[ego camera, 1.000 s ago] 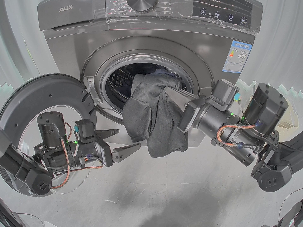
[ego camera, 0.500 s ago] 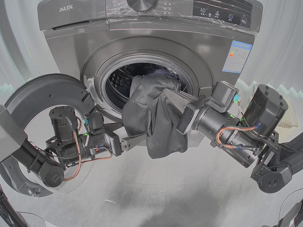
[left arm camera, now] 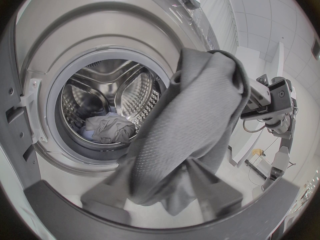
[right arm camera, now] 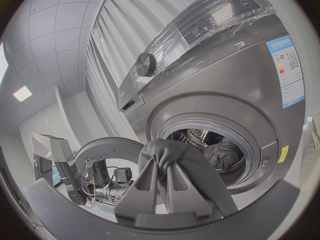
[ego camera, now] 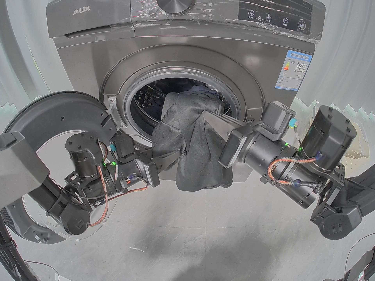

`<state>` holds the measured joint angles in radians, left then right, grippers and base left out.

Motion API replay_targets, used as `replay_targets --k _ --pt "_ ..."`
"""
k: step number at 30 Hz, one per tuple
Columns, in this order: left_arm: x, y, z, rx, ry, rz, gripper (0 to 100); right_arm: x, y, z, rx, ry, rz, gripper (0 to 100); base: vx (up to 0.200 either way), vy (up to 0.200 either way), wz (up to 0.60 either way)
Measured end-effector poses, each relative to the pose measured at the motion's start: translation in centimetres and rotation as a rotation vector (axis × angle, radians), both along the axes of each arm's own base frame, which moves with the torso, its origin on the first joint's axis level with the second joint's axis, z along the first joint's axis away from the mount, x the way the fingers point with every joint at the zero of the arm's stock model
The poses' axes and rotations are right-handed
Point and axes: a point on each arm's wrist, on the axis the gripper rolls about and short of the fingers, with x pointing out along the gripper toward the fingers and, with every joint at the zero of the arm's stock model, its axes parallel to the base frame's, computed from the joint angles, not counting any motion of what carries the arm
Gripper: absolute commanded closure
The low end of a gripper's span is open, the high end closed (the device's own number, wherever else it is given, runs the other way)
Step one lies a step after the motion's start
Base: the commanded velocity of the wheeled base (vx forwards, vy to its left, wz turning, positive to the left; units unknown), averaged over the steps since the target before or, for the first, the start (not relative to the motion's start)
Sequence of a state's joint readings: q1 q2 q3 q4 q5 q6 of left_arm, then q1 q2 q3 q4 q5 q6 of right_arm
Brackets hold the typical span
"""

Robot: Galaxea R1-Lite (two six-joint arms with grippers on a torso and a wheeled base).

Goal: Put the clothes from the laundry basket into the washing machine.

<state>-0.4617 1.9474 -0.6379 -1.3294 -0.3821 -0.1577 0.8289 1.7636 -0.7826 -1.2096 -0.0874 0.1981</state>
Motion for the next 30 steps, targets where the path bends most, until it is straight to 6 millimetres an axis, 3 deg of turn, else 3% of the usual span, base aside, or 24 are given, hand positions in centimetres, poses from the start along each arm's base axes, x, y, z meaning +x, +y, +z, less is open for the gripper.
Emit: replay_targets --k 10,21,22,30 --pt "-3.6 0.3 0.4 -0.050 -0.093 -0.003 100 0.2 -0.3 -0.5 -0.015 0.010 -0.009 100 0.000 0.000 0.00" --pt "-5.8 1.1 3.3 -0.105 -0.166 -0.030 100 0.9 -0.2 -2.4 -0.059 0.050 -0.022 100 0.000 0.000 0.00" --pt "-5.9 1.2 3.5 -0.111 -0.169 -0.035 100 1.0 -0.2 -2.6 -0.062 0.052 -0.023 0 0.000 0.000 0.00" --pt "-6.5 1.1 4.5 -0.136 -0.199 -0.040 100 1.1 -0.3 -3.5 -0.084 0.071 -0.029 0 0.000 0.000 0.00"
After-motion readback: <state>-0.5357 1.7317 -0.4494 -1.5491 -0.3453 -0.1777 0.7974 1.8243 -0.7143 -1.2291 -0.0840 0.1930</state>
